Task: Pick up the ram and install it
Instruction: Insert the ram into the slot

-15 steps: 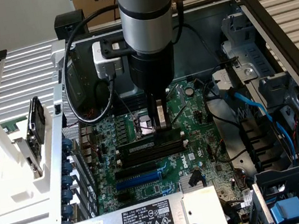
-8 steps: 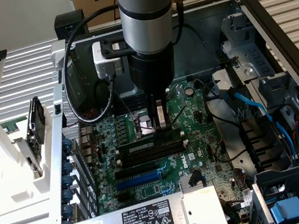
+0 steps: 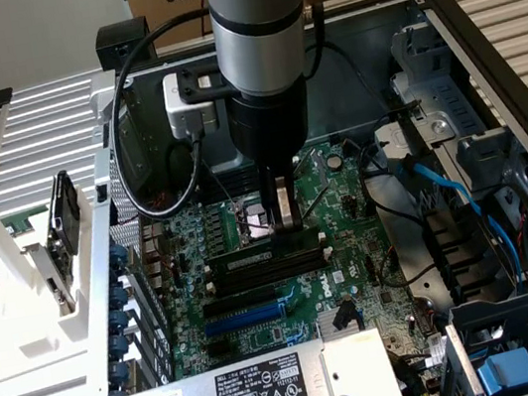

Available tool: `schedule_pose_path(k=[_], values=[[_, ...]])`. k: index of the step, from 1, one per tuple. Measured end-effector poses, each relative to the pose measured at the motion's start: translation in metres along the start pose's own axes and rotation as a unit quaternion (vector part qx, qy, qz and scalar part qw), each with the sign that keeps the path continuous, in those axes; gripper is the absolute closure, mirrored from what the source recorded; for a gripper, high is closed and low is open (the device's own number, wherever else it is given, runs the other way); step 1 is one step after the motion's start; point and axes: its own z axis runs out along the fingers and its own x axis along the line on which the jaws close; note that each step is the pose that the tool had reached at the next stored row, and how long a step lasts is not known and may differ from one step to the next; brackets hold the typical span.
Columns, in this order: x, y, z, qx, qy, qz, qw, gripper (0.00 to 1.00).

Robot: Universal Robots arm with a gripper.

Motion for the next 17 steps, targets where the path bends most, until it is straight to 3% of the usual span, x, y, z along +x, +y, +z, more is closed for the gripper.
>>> schedule_pose_path(k=[17], values=[[0.0003, -0.0007, -0.0001, 0.0, 0.0002, 0.004, 1.0, 0.88]])
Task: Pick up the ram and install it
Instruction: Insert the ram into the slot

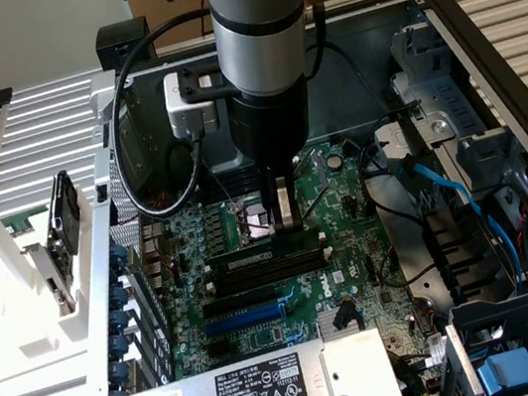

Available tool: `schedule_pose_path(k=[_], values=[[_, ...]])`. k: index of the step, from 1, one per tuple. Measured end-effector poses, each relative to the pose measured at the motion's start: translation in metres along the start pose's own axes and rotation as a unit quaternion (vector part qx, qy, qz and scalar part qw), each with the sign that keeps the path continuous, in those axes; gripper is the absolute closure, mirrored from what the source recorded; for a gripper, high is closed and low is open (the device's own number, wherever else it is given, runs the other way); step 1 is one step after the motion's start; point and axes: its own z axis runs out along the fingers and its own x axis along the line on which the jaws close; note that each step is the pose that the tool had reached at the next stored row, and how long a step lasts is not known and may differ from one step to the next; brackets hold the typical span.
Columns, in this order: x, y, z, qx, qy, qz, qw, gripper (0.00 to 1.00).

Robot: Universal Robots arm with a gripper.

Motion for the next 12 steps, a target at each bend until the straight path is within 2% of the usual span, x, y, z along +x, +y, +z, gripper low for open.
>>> schedule_pose_path(k=[7, 12], values=[[0.0003, 0.0, 0.0005, 0.0, 0.0008, 0.0, 1.0, 0.88], [0.0003, -0.0002, 0.0011, 0.0001, 0.0024, 0.0, 1.0, 0.88]])
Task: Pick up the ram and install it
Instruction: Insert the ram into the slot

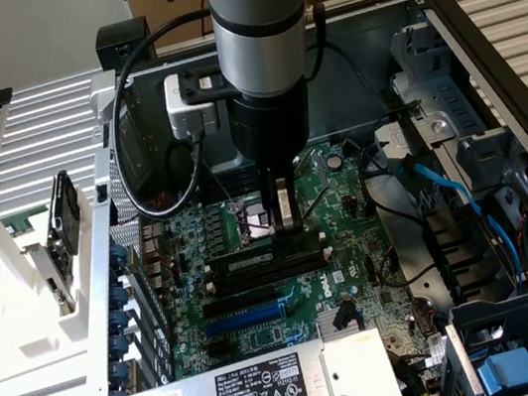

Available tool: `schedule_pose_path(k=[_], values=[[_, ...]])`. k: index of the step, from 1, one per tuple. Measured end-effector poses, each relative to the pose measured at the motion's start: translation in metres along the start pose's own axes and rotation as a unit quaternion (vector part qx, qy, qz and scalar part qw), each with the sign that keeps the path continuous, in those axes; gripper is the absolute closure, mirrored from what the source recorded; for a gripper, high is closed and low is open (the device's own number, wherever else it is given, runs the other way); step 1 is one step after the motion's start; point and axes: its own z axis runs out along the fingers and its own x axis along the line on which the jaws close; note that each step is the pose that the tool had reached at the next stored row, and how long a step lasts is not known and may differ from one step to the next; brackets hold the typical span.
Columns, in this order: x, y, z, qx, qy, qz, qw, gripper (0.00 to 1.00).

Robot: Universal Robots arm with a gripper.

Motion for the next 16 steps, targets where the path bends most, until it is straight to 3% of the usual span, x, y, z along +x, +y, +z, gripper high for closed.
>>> schedule_pose_path(k=[5, 16], values=[[0.0, 0.0, 0.001, -0.0001, 0.0021, 0.0, 1.0, 0.88], [-0.0005, -0.0004, 0.0031, -0.0004, 0.002, 0.0, 1.0, 0.88]])
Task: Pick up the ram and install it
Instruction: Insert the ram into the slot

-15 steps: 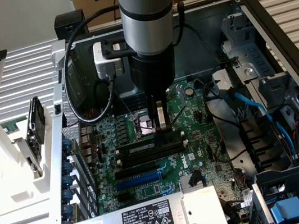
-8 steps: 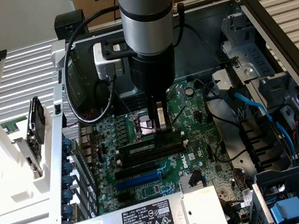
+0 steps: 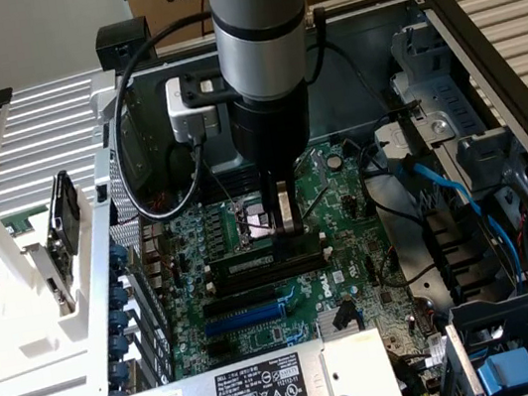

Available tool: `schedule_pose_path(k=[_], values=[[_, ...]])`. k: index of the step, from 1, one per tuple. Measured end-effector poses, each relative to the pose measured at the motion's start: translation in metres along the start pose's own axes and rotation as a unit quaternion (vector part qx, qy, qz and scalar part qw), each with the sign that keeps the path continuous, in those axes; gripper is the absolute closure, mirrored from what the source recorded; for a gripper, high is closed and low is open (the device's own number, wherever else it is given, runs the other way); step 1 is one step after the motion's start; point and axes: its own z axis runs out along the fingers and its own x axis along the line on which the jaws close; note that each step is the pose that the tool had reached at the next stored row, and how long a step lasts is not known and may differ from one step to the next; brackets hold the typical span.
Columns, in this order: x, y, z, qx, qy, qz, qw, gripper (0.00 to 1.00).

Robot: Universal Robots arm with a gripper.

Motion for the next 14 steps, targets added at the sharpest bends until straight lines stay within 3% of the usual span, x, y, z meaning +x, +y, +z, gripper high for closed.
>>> schedule_pose_path(k=[14], values=[[-0.001, -0.0001, 0.0015, 0.0, 0.0001, 0.0, 1.0, 0.88]])
